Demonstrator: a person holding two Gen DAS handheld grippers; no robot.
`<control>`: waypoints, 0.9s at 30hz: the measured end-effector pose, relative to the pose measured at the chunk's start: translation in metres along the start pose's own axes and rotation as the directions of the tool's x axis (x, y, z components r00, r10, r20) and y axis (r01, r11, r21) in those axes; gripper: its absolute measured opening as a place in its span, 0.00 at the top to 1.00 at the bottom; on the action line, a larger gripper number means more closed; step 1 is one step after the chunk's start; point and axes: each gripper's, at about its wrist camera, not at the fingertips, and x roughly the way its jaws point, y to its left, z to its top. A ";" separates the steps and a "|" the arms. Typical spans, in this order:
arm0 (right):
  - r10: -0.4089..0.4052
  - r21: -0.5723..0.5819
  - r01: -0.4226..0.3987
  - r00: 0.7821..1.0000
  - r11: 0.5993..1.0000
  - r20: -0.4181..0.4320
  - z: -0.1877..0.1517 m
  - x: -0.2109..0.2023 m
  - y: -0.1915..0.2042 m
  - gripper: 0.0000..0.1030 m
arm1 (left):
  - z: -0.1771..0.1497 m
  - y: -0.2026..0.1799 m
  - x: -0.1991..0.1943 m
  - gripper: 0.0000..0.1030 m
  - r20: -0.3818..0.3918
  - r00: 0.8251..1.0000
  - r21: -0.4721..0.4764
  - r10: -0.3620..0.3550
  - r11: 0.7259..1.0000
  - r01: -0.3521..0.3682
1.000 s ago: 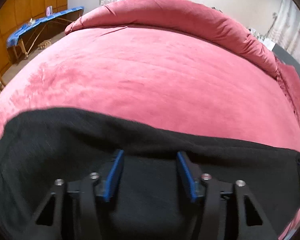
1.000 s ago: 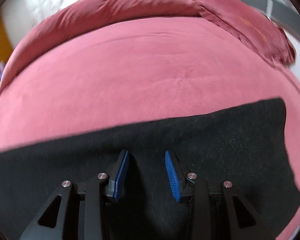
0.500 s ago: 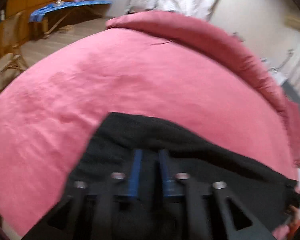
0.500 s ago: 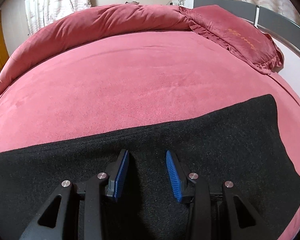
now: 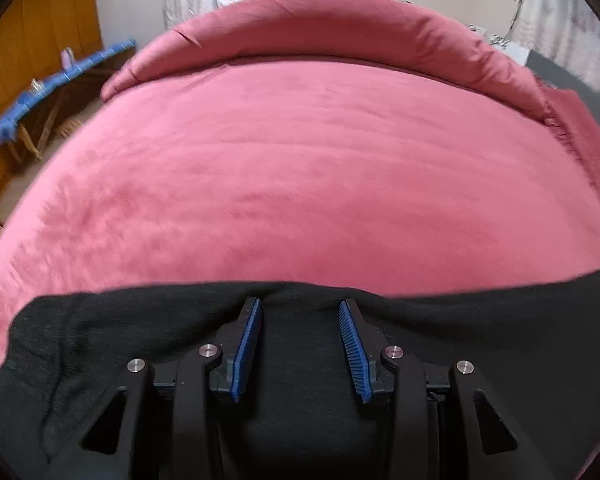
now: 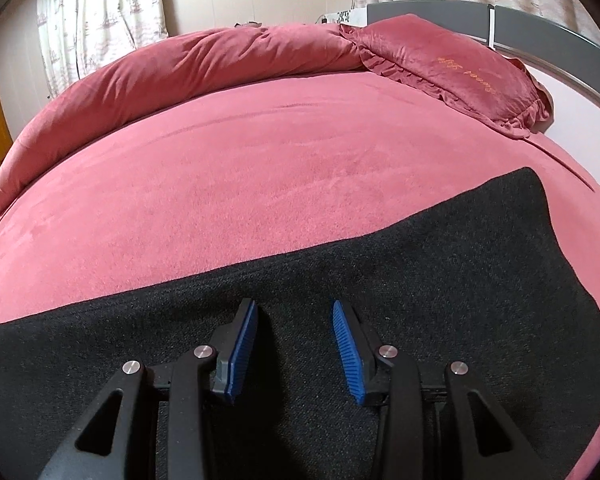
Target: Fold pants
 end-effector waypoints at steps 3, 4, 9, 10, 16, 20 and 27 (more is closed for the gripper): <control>0.001 -0.001 -0.001 1.000 1.000 0.015 -0.001 0.001 0.000 0.60 | -0.002 0.009 0.003 0.41 0.028 1.000 -0.045 0.013 0.999 -0.011; 0.003 0.001 -0.003 1.000 1.000 0.017 0.000 0.002 -0.001 0.60 | -0.006 0.013 0.000 0.40 0.032 0.999 -0.049 -0.004 0.999 0.006; 0.022 0.015 -0.022 1.000 1.000 0.019 0.002 0.003 -0.003 0.60 | -0.036 0.051 -0.030 0.40 0.039 0.999 -0.011 0.026 1.000 -0.026; 0.025 0.017 -0.025 1.000 1.000 0.019 0.002 0.003 -0.004 0.60 | -0.040 0.059 -0.036 0.40 0.047 0.999 -0.022 0.008 1.000 -0.007; 0.008 -0.013 -0.009 1.000 1.000 -0.029 0.011 0.003 0.001 0.60 | -0.061 0.101 -0.070 0.48 0.015 0.999 -0.091 0.045 0.995 -0.043; 0.029 -0.032 -0.033 0.993 0.999 -0.115 0.022 -0.007 0.000 0.53 | -0.066 0.091 -0.101 0.36 0.034 0.999 -0.160 0.038 0.987 -0.032; 0.250 0.109 -0.242 0.965 0.964 -0.073 0.009 -0.069 -0.052 0.26 | -0.081 0.093 -0.099 0.21 0.060 0.966 -0.566 -0.252 0.789 0.241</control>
